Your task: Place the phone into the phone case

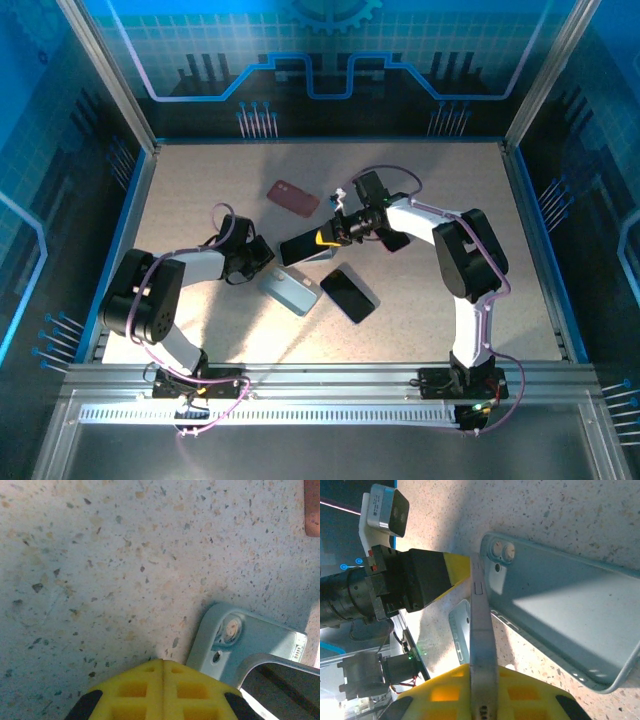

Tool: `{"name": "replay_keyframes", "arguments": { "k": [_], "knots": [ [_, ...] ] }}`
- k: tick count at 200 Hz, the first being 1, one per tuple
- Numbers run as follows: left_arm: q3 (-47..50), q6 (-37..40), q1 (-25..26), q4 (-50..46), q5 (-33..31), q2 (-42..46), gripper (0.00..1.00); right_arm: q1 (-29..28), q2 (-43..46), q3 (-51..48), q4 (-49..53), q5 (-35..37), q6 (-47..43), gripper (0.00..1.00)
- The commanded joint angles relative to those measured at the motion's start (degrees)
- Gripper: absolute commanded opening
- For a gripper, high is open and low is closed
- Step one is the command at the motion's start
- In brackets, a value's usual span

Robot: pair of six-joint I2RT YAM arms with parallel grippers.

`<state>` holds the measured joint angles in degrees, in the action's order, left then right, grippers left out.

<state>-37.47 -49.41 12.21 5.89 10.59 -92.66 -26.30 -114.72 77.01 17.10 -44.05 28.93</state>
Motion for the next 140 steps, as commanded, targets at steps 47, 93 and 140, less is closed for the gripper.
{"name": "replay_keyframes", "arguments": {
  "k": [47, 93, 140],
  "knots": [
    [-2.08, 1.41, -0.25, -0.27, 1.26, -1.11, 0.00, 0.81, -2.26, 3.18, 0.94, -2.40, 1.30, 0.00],
    [-2.16, 1.33, -0.23, 0.02, 1.43, -1.64, 0.00, 1.08, -3.70, 3.31, 2.58, -1.19, 1.28, 0.00],
    [-2.08, 0.44, -0.08, 1.33, 2.18, -2.52, 0.00, 1.15, -4.77, 2.97, 3.64, 0.62, 2.15, 0.00]
  ]
}}
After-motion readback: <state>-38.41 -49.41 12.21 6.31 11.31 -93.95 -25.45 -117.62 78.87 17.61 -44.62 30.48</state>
